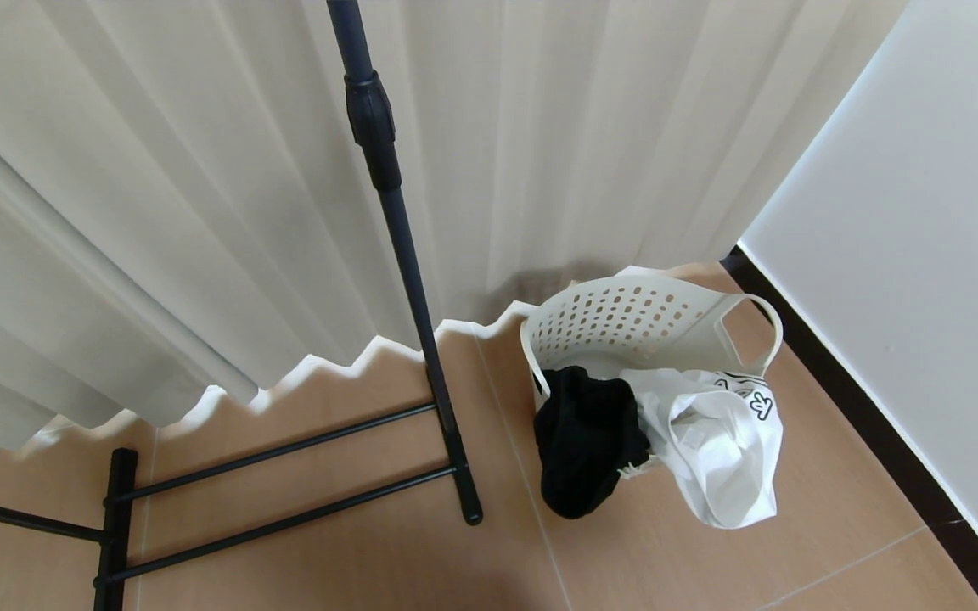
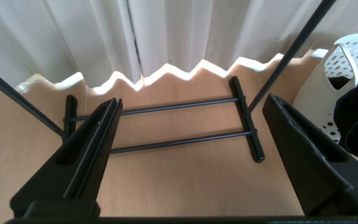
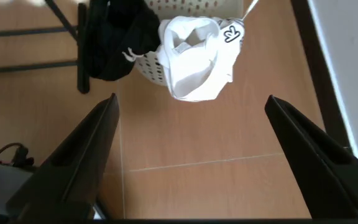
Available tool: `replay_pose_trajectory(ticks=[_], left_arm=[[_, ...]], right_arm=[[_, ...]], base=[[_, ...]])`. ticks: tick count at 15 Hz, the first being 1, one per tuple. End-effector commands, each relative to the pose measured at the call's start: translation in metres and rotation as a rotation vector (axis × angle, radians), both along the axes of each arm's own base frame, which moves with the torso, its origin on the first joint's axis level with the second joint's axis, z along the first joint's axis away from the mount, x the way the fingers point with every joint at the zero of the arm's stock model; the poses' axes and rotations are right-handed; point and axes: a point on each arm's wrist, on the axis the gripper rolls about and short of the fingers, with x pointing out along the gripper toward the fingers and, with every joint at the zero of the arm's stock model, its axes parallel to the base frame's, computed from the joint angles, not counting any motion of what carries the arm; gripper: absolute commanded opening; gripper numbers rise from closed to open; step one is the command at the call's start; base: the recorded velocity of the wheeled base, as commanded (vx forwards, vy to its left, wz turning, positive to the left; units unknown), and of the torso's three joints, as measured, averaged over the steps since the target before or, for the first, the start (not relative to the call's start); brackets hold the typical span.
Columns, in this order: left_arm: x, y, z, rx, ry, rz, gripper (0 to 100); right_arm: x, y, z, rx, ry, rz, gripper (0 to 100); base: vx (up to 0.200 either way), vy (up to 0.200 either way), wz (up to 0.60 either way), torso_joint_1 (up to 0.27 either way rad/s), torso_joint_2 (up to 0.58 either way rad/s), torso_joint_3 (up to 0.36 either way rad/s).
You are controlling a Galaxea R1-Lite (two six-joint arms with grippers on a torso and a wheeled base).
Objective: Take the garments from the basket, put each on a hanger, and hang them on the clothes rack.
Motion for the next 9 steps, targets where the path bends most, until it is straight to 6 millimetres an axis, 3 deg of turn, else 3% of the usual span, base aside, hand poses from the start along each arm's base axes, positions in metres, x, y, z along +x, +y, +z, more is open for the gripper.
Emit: replay_pose_trajectory(ticks=[1, 2, 3, 5, 6, 7, 9], left_arm=[[0.0, 0.0, 0.0, 0.0, 0.001, 0.0, 100], [0.0, 0.0, 0.0, 0.0, 0.001, 0.002, 100], [0.0, 0.0, 0.0, 0.0, 0.001, 0.002, 100], [0.0, 0.0, 0.0, 0.001, 0.001, 0.0, 100], [0.0, 0.0, 0.0, 0.001, 0.001, 0.0, 100], [0.0, 0.0, 0.0, 0.001, 0.001, 0.0, 100], [0.0, 0.0, 0.0, 0.0, 0.001, 0.002, 100]], right_arm=[[0.051, 0.008, 0.031, -0.027, 0.2, 0.142, 100], [0.087, 0.02, 0.046, -0.115, 0.283, 0.243, 100], [0.099, 0.024, 0.049, -0.157, 0.302, 0.277, 100], [0.15, 0.043, 0.057, -0.355, 0.337, 0.392, 100], [0.15, 0.043, 0.057, -0.355, 0.337, 0.392, 100], [0.194, 0.07, 0.053, -0.511, 0.367, 0.479, 100], [0.223, 0.089, 0.047, -0.685, 0.368, 0.51, 100]], base=[[0.0, 0.0, 0.0, 0.0, 0.0, 0.0], [0.0, 0.0, 0.0, 0.0, 0.0, 0.0], [0.0, 0.0, 0.0, 0.0, 0.0, 0.0], [0.0, 0.0, 0.0, 0.0, 0.0, 0.0], [0.0, 0.0, 0.0, 0.0, 0.0, 0.0], [0.0, 0.0, 0.0, 0.0, 0.0, 0.0], [0.0, 0.0, 0.0, 0.0, 0.0, 0.0]])
